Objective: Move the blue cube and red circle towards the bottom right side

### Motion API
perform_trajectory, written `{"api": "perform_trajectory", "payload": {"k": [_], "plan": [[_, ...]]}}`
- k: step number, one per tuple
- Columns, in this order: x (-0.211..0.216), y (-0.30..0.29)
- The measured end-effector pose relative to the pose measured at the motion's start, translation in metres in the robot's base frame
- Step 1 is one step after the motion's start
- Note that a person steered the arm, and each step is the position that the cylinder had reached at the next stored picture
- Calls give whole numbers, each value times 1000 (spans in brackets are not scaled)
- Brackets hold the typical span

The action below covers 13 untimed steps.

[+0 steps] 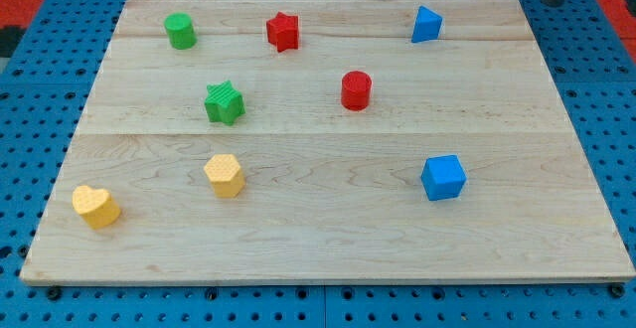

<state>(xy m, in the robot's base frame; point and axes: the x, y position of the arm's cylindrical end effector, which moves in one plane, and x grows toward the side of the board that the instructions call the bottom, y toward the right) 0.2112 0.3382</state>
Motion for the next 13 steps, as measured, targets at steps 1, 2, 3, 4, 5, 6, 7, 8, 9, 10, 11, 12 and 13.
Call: {"api": "perform_trajectory", "payload": {"k": [1, 2, 3, 4, 5, 6, 7, 8, 9, 10, 11, 12, 13], "plan": [[22, -54], [23, -96], [59, -125], [162, -129], [196, -188], [227, -283], [261, -271], [266, -201], [293, -189], [288, -177], [226, -176], [166, -205], [135, -278]]}}
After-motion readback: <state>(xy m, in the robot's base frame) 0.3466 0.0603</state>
